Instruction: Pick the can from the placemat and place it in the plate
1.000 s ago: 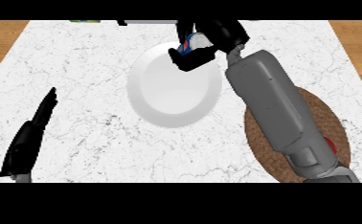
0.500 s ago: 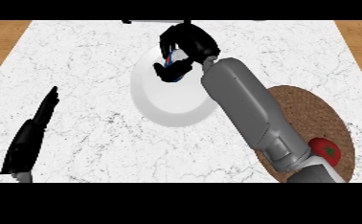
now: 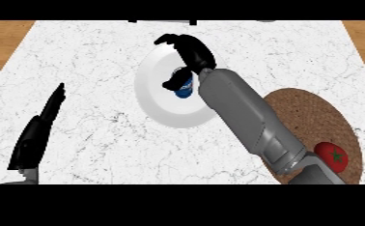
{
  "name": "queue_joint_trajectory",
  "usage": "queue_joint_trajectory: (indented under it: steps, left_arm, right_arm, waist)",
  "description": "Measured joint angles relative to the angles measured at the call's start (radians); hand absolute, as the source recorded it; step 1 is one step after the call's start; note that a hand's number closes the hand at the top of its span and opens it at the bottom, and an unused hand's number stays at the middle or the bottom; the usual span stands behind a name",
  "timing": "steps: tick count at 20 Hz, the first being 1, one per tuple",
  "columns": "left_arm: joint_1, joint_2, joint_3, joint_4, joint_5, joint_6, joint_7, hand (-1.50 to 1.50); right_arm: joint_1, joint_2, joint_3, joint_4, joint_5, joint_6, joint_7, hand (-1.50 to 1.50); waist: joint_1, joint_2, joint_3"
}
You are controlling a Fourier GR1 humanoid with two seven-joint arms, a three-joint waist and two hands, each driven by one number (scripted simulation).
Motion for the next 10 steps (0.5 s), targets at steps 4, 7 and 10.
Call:
queue_joint_trajectory:
  steps: [4,7,10]
  left_arm:
    - [0.007,0.002,0.014,0.009,0.008,-0.005,-0.009,0.0]
    - [0.015,0.0,0.016,0.011,0.003,-0.001,-0.015,0.0]
    - [0.032,0.002,0.028,0.026,0.006,-0.003,-0.047,0.0]
  right_arm:
    - [0.004,0.001,-0.053,-0.008,-0.089,-0.074,-0.062,-1.5]
    - [-0.005,-0.002,-0.127,0.0,-0.137,-0.127,-0.086,-1.5]
    - [-0.007,-0.022,-0.202,0.033,-0.175,-0.149,-0.122,-1.5]
  waist:
    - [-0.011,-0.001,0.0]
    - [-0.024,-0.003,0.0]
    - [-0.031,-0.003,0.0]
